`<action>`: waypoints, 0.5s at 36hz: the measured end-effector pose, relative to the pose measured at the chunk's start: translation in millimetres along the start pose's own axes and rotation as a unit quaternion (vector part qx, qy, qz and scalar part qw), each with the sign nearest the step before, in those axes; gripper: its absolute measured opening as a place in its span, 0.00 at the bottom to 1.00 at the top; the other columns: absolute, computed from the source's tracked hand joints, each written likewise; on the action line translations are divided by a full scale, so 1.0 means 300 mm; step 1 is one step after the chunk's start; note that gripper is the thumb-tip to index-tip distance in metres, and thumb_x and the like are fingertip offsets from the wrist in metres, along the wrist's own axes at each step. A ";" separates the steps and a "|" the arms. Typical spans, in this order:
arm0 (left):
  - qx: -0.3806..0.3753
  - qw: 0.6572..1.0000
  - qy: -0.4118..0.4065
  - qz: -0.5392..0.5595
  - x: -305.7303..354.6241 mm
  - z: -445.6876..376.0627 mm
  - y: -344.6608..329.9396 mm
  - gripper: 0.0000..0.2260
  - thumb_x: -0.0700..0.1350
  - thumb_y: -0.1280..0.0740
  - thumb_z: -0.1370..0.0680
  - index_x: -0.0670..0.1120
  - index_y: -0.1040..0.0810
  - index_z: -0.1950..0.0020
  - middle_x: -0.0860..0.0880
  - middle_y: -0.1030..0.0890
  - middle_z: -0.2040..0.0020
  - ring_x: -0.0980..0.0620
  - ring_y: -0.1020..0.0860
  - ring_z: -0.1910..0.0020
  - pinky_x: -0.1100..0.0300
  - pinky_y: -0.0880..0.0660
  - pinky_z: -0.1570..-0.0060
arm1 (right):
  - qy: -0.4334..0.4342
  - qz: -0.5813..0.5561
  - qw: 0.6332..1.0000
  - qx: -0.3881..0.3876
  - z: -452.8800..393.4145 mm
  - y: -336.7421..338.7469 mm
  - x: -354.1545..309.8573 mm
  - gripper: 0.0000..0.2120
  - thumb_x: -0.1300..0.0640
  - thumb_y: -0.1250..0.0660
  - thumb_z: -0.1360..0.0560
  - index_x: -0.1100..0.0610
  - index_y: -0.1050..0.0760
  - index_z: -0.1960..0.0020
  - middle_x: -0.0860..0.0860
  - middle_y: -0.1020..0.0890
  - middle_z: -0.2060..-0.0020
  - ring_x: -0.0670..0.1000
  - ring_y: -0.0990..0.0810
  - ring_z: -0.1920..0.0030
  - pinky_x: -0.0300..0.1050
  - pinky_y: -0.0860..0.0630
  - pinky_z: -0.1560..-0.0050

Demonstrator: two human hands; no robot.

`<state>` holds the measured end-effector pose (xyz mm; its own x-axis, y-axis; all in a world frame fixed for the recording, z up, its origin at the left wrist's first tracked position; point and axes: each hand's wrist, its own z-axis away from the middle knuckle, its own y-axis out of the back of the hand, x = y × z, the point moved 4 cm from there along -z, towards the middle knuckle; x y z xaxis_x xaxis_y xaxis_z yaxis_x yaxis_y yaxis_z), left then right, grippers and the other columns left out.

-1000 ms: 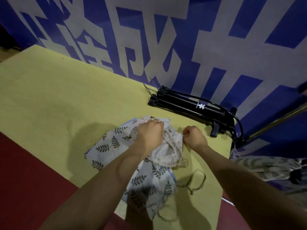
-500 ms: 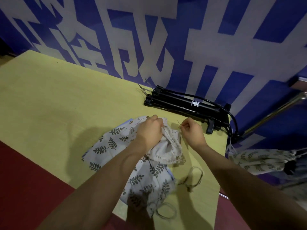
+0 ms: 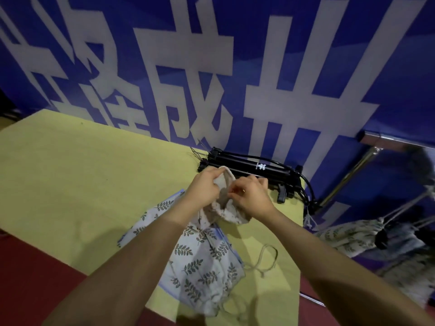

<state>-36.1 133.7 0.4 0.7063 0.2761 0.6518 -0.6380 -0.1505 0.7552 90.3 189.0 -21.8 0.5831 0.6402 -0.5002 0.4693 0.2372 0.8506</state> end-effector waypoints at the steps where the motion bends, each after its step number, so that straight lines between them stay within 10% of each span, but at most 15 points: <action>1: 0.005 1.000 -0.001 0.004 0.009 0.003 0.013 0.26 0.30 0.44 0.25 0.46 0.32 0.28 0.47 0.29 0.33 0.46 0.28 0.37 0.61 0.31 0.42 | 0.004 0.024 1.000 0.010 0.000 0.006 -0.008 0.03 0.51 0.33 0.26 0.48 0.21 0.54 0.42 0.25 0.56 0.49 0.32 0.46 0.44 0.49 0.52; 10: 0.097 0.995 -0.013 -0.030 0.056 -0.007 0.147 0.22 0.36 0.42 0.23 0.49 0.30 0.30 0.49 0.27 0.35 0.46 0.27 0.38 0.49 0.26 0.42 | -0.039 0.046 0.998 0.004 -0.059 0.046 -0.040 0.15 0.46 0.31 0.27 0.46 0.23 0.41 0.50 0.35 0.38 0.56 0.38 0.38 0.50 0.39 0.39; 18: 0.117 0.987 0.021 -0.105 0.070 -0.035 0.143 0.20 0.40 0.42 0.22 0.51 0.30 0.30 0.48 0.28 0.34 0.45 0.26 0.40 0.51 0.24 0.48 | -0.006 -0.125 0.992 0.018 -0.079 0.065 -0.029 0.11 0.61 0.37 0.22 0.57 0.22 0.42 0.51 0.25 0.48 0.47 0.26 0.50 0.41 0.26 0.46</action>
<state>-51.7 142.9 45.9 0.7989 0.3621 0.4802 -0.3883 -0.2992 0.8716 78.7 205.3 3.0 0.4535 0.5561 -0.6965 0.6233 0.3607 0.6938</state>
